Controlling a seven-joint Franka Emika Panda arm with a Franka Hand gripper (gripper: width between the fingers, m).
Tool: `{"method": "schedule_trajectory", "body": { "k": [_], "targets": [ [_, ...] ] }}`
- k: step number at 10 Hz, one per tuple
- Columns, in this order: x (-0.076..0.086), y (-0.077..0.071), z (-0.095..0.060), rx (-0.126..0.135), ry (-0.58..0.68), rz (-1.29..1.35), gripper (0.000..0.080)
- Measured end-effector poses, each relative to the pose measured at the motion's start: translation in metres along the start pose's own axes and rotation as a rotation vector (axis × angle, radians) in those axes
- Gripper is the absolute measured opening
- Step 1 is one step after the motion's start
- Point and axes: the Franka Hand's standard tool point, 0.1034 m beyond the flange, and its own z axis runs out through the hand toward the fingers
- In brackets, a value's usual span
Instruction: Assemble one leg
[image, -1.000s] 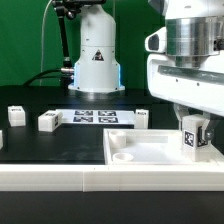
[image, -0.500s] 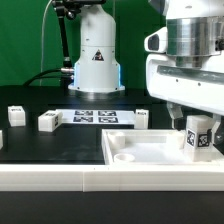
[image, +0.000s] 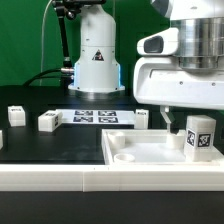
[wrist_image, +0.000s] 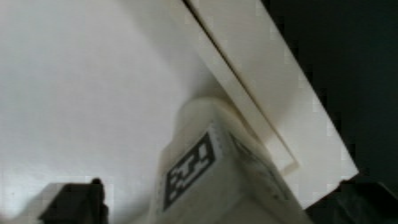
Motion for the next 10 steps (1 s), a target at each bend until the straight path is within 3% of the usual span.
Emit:
{"method": "schedule_trajectory", "body": {
  "k": [5, 8, 9, 10],
  "targets": [
    [-0.0037, -0.0085, -0.0045, -0.070, 0.037, -0.458, 0.0649],
    [-0.0013, -0.0060, -0.0052, -0.082, 0.036, -0.595, 0.0649],
    [-0.0003, -0.0047, -0.0049, -0.082, 0.035, -0.614, 0.0521],
    [-0.0006, -0.0047, -0.0045, -0.082, 0.034, -0.612, 0.0521]
  ]
}}
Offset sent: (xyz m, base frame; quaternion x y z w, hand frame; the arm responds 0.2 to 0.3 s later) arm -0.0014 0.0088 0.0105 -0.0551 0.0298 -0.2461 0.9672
